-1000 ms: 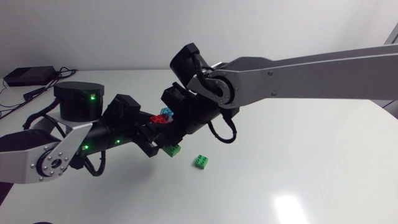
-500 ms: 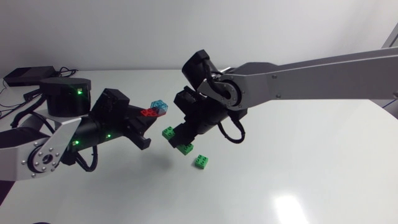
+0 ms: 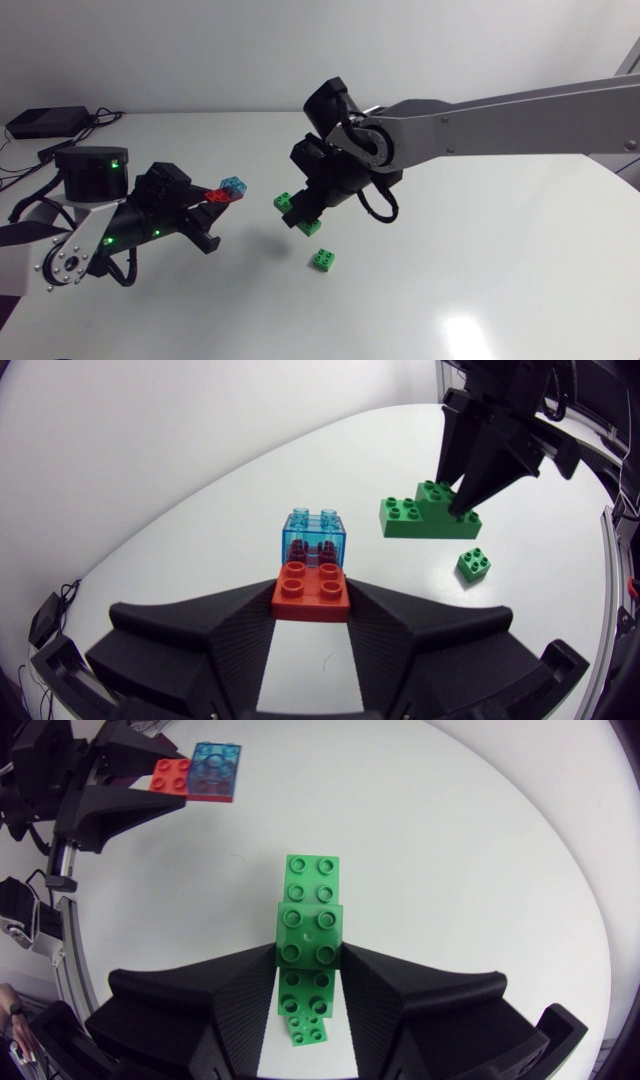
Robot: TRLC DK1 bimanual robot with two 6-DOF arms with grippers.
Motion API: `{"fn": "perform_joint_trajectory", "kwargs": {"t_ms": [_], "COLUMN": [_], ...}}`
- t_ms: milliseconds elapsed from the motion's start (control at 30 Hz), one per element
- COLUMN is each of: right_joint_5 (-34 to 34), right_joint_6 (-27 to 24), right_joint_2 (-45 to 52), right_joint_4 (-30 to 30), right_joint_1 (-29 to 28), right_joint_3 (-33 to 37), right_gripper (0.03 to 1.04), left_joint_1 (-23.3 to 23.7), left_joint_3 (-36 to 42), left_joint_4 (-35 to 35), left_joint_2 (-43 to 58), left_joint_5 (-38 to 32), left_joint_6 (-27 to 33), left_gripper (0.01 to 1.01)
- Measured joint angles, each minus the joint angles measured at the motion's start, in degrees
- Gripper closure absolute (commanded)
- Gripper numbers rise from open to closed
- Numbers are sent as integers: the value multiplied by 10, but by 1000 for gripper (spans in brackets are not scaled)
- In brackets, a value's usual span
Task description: Separate the duplo bricks
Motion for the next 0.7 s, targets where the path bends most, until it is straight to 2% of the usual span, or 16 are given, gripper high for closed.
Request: {"fn": "perform_joint_trajectory", "kwargs": {"t_ms": [333,600,633,700], "right_joint_5": [28,28,28,27], "right_joint_6": [-31,-39,-41,-47], "right_joint_2": [92,114,115,115], "right_joint_4": [28,30,30,30], "right_joint_1": [-37,-42,-42,-44], "right_joint_3": [16,30,31,32], "right_gripper": [692,687,674,533], "left_joint_1": [0,-1,-1,-1], "left_joint_3": [-7,-8,-8,-8], "left_joint_4": [3,-1,-4,-10], "left_joint_2": [-5,-23,-24,-26], "left_joint_5": [11,31,37,45], "left_joint_6": [0,0,0,0], "left_gripper": [620,620,620,620]}}
